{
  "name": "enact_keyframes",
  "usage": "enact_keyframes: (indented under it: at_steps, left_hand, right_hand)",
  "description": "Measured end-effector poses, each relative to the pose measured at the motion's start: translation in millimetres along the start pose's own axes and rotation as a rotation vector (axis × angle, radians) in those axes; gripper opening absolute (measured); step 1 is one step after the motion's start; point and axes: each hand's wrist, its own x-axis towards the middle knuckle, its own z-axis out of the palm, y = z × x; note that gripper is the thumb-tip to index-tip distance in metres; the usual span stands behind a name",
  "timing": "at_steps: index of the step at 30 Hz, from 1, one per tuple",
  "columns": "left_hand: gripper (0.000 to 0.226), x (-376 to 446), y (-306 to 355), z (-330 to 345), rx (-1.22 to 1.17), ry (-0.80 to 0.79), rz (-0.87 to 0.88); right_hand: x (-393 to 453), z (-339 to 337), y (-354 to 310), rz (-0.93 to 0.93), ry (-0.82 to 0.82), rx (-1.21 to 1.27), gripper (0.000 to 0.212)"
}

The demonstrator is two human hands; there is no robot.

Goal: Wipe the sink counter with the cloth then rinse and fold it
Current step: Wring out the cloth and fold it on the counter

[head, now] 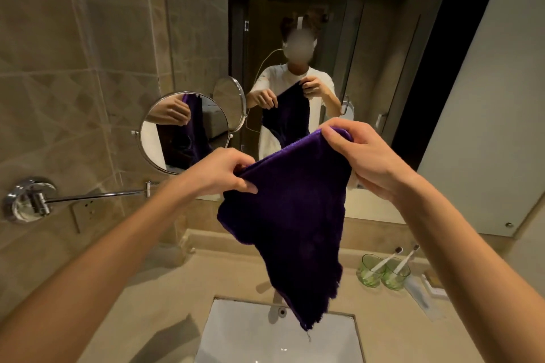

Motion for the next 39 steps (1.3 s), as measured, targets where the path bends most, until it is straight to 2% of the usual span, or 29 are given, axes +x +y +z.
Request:
enact_keyframes:
  at_steps: [6,9,11,14,16,19,24,26,28,31,34,36,39]
  left_hand:
    - [0.019,5.9,-36.9,21.4,-0.127,-0.011,-0.012]
    - [0.028,7.9,-53.5,26.1,-0.270,-0.029,-0.026]
    - [0.025,9.6,-63.3,27.9,-0.328,-0.043,-0.023]
    - [0.028,10.7,-74.8,25.2,-0.417,0.012,-0.029]
    - [0.027,10.1,-76.3,22.0,-0.587,0.063,-0.046]
    - [0.009,9.9,-75.4,18.6,-0.894,0.114,-0.045]
    - [0.027,13.5,-44.6,19.0,-1.176,0.161,-0.010]
    - [0.030,17.3,-26.7,21.2,-1.183,0.200,-0.022]
    - [0.030,25.2,-9.4,27.7,-1.094,0.281,-0.040]
    - [0.030,37.8,9.4,44.5,-0.846,0.484,0.004]
    - [0.025,46.2,26.2,65.4,-0.663,0.607,0.051]
    - [0.019,50.3,37.0,80.3,-0.647,0.655,0.054]
    - [0.010,56.8,57.4,106.5,-0.680,0.669,0.012]
  right_hand:
    - [-10.8,0.5,-4.2,0.037,0.106,0.074,0.025]
    - [-20.6,-6.2,0.3,0.052,0.145,0.057,0.024]
    - [-27.3,-11.4,4.0,0.064,0.186,0.063,0.024]
    - [-38.2,-23.5,7.8,0.074,0.253,0.057,0.023]
    - [-46.2,-33.5,11.1,0.088,0.271,0.059,0.020]
    - [-56.2,-48.1,18.6,0.109,0.264,0.070,0.020]
    - [-72.3,-71.7,40.3,0.163,0.276,0.118,0.023]
    - [-77.4,-79.9,50.4,0.198,0.274,0.156,0.024]
    - [-81.0,-86.6,61.8,0.229,0.293,0.164,0.024]
    - [-83.2,-96.7,82.4,0.201,0.418,0.050,0.026]
    - [-91.4,-116.9,104.1,0.114,0.541,-0.093,0.026]
    - [-100.0,-136.5,117.8,0.077,0.561,-0.130,0.025]
    - [-117.9,-174.6,138.3,0.079,0.534,-0.045,0.023]
